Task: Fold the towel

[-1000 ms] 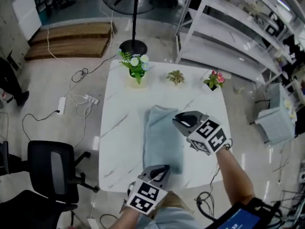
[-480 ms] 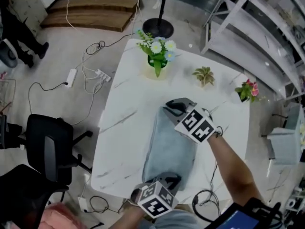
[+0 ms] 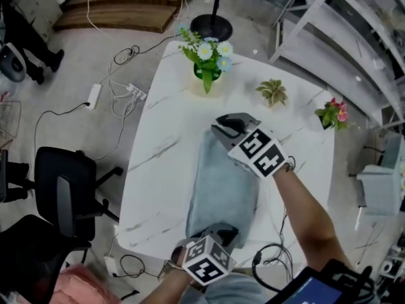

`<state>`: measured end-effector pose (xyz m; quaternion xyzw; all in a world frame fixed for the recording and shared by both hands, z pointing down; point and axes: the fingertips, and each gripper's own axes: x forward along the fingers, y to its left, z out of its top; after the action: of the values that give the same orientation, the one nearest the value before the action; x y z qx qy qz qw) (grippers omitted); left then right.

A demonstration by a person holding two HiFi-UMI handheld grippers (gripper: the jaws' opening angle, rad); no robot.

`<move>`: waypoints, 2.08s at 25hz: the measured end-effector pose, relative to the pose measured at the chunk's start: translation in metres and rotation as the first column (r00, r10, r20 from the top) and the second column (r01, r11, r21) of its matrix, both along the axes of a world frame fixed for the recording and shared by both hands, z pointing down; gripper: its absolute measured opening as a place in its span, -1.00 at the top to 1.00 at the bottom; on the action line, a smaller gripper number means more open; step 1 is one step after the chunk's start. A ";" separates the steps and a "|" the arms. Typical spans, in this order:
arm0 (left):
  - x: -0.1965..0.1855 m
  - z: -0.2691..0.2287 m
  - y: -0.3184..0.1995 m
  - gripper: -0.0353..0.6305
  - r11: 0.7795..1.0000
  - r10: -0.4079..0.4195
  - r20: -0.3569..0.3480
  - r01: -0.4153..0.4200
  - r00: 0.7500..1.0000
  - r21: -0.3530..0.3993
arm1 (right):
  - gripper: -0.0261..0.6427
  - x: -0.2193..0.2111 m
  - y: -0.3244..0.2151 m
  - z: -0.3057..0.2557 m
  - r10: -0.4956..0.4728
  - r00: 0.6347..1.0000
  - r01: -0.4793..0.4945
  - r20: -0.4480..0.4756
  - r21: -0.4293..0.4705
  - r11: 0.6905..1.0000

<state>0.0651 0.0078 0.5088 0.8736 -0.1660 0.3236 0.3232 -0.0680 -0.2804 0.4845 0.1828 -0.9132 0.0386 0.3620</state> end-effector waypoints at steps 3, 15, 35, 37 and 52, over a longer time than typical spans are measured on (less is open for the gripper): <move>0.000 0.001 0.002 0.87 1.000 0.005 0.008 -0.005 1.000 -0.002 | 0.73 0.035 -0.006 -0.049 0.097 0.992 -0.098 0.086 0.009 0.995; 0.000 0.000 0.003 0.87 1.000 0.028 0.021 -0.028 0.999 -0.009 | 0.86 0.109 0.021 0.030 0.178 0.983 -0.185 -0.051 -0.185 0.965; -0.001 0.007 0.006 0.87 1.000 0.022 0.057 -0.021 0.998 -0.020 | 0.13 0.096 0.013 0.013 -0.093 0.988 0.045 -0.126 -0.341 0.939; -0.001 0.006 0.004 0.87 1.000 0.023 0.057 -0.022 0.998 -0.015 | 0.10 0.092 0.016 0.028 -0.177 0.970 0.095 -0.165 -0.411 0.907; -0.003 -0.003 -0.007 0.87 0.999 -0.044 0.014 0.044 0.999 -0.029 | 0.63 0.076 0.055 0.028 -0.365 0.929 0.280 0.066 -0.770 0.573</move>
<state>0.0618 0.0011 0.5060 0.8628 -0.1826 0.3247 0.3419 0.0079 -0.2257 0.5127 -0.1563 -0.8075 0.3467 0.4509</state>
